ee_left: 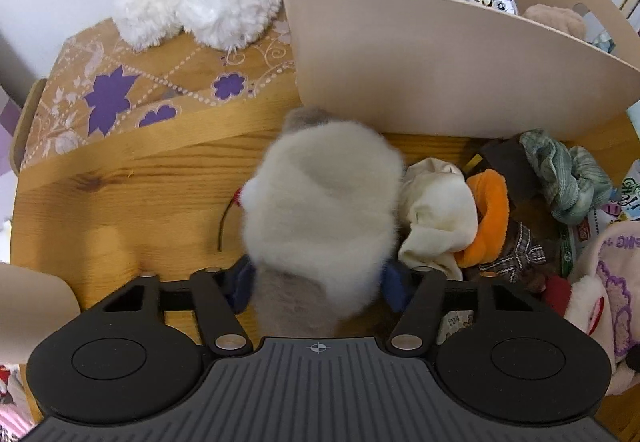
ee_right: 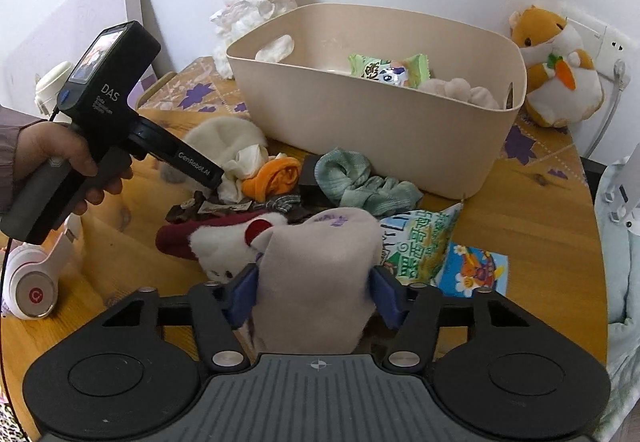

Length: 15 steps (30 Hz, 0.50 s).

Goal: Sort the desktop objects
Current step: 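Grasp the white fluffy plush with the left tool while the right tool grasps the pink sock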

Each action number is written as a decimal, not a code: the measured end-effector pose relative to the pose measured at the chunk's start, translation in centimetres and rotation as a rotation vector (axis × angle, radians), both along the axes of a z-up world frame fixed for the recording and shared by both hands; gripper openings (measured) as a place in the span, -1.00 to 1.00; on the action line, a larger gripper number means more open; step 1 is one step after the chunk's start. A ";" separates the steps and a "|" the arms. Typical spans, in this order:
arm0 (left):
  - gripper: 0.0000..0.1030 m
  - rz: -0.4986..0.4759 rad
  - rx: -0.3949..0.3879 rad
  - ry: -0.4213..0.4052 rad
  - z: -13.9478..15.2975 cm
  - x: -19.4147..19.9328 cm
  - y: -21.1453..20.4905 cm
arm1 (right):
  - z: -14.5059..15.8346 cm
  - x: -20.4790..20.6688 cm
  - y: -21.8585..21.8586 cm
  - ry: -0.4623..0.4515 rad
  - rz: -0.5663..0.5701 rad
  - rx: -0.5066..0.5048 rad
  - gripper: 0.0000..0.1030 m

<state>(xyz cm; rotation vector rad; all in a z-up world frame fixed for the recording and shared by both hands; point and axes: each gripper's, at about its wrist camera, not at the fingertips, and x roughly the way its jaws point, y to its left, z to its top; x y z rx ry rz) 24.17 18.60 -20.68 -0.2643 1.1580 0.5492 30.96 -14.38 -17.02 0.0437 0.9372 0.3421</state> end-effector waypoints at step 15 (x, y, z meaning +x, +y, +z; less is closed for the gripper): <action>-0.66 -0.055 0.000 -0.032 1.1 -1.0 -1.1 | 0.2 -0.4 -1.1 0.000 -0.020 0.046 -0.78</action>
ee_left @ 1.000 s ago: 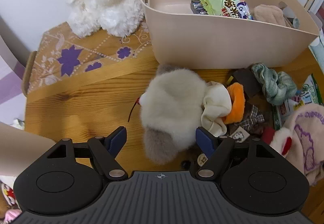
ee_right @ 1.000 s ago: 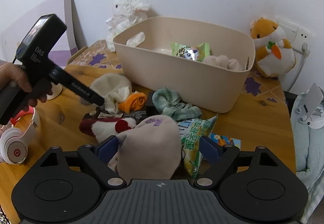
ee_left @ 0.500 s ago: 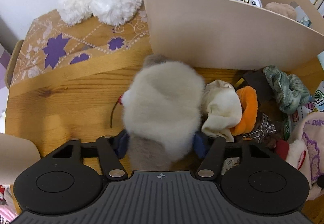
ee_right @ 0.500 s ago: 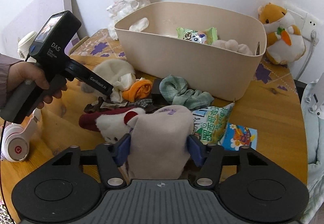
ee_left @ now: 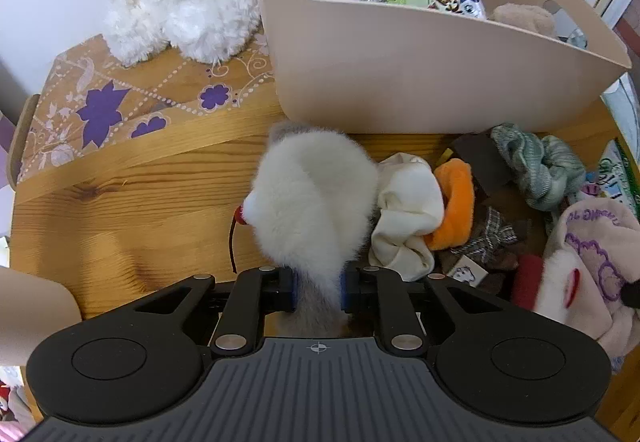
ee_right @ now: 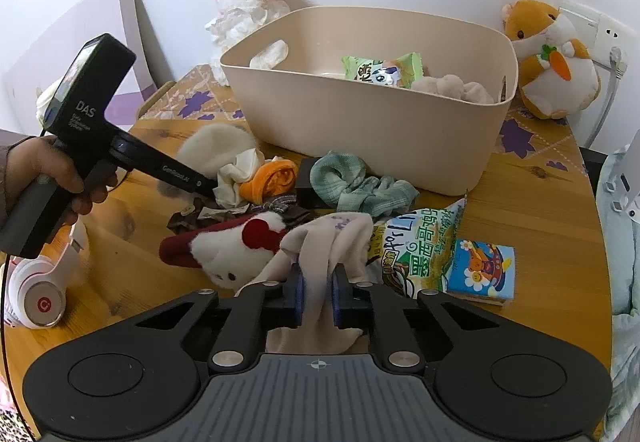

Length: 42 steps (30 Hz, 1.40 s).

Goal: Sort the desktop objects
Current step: 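Grasp the white fluffy plush with the left tool while the right tool grasps the pink sock, then carry the plush and pink sock into the beige basket and release both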

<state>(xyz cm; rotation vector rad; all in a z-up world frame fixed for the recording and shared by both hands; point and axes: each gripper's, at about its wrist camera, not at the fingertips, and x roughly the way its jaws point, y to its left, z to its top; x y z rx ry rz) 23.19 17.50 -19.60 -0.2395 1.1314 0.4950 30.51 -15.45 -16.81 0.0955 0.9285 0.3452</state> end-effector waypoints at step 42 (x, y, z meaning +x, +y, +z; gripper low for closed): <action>-0.66 -0.099 0.247 -0.313 15.5 -0.9 -4.2 | 11.5 3.1 -8.4 -0.343 -0.127 -0.080 -0.79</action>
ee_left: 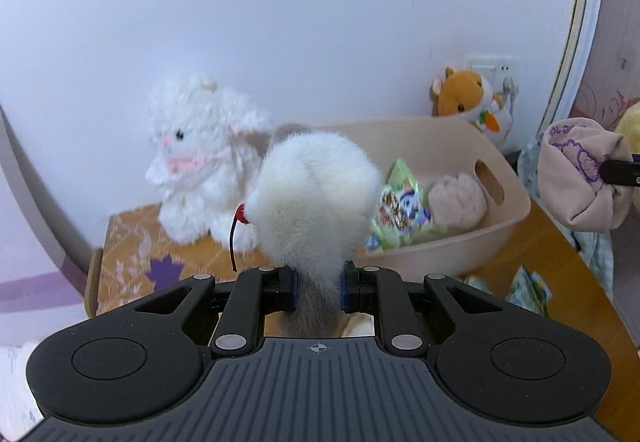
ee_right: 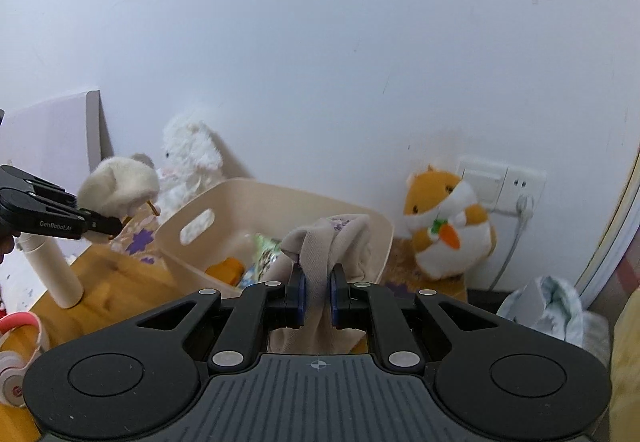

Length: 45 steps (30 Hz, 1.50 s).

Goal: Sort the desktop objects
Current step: 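Carry the plush and pink sock into the beige basket and release both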

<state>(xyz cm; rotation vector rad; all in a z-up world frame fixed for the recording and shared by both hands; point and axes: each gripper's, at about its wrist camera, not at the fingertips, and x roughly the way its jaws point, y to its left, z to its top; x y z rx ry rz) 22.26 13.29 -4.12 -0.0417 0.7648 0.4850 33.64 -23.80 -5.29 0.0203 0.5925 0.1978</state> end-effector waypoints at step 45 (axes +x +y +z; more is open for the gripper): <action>0.37 0.043 -0.003 0.157 -7.1 12.9 2.3 | -8.6 13.8 4.5 0.157 0.040 -0.073 0.54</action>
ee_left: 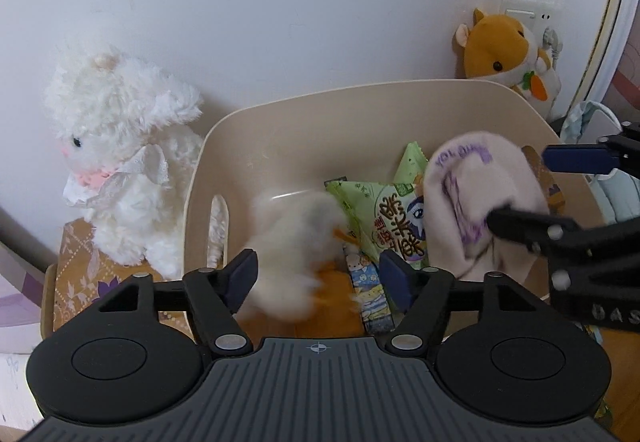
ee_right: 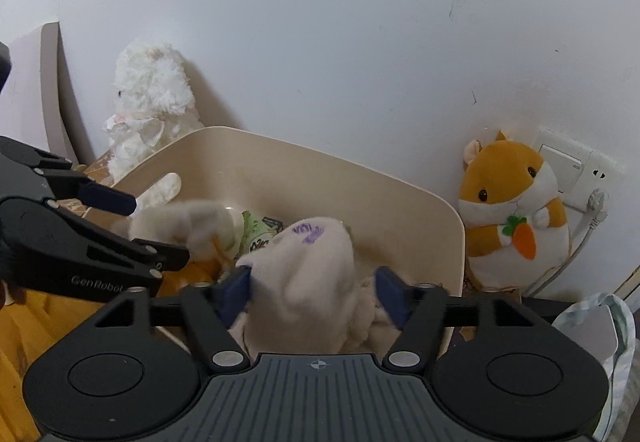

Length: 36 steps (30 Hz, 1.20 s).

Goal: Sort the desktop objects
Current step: 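Carry the plush and pink sock into the beige basket and release both, then grasp the Hello Kitty plush with the left tool while the right tool grasps the green snack bag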

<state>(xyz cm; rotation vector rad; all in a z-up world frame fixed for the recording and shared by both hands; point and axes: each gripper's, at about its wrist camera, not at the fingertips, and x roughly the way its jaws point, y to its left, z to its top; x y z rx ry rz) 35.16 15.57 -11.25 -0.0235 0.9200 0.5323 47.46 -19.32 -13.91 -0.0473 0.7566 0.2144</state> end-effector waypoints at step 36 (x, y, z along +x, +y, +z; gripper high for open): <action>0.54 -0.219 -0.209 0.182 -4.0 -12.8 -6.4 | -2.8 -15.2 1.5 0.142 0.067 -0.064 1.00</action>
